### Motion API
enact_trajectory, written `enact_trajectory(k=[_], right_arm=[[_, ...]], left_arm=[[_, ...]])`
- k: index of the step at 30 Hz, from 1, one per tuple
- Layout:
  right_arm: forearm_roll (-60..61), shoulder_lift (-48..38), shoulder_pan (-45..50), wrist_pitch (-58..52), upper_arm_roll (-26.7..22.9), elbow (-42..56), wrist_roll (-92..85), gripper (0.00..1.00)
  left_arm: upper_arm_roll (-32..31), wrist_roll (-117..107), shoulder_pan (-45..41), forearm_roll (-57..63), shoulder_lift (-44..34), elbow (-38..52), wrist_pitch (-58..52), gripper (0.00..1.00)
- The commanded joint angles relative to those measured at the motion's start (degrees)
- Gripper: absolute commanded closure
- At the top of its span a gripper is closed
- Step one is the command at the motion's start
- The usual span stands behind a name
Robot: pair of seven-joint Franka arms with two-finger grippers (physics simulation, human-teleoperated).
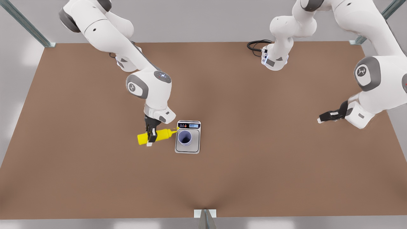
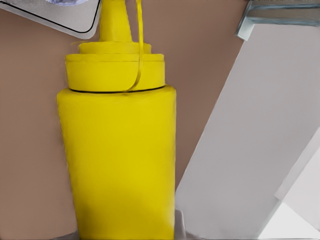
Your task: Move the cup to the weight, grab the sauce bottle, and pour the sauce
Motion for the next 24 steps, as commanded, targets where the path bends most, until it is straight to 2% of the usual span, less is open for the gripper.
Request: enact_trajectory(k=[1, 4, 11, 15, 24], right_arm=[[-1.44, 0.04, 0.03, -0.64, -0.01, -0.09, 1.27, 0.46], [-8.30, 1.53, 2.49, -2.67, -0.10, -0.09, 8.21, 0.46], [-21.12, 5.31, 7.06, -8.99, -0.10, -0.09, 10.86, 0.46], [-25.52, 9.00, 9.53, -14.27, -0.10, -0.35, 10.86, 0.46], [-28.42, 13.31, 9.96, -15.06, -0.36, -0.44, 11.12, 0.46]], left_arm=[[-0.70, -0.43, 0.35, 5.91, 0.43, 0.64, -0.13, 0.00], [-1.22, -1.13, -2.81, 9.43, 0.52, 6.08, -4.08, 0.00], [-0.43, -1.05, -2.99, 9.70, -0.10, 8.55, -6.19, 0.00], [-0.87, -1.22, -3.08, 9.26, 0.08, 10.39, -6.11, 0.00], [-0.96, -1.13, -3.17, 9.34, 0.43, 10.92, -5.93, 0.00]])
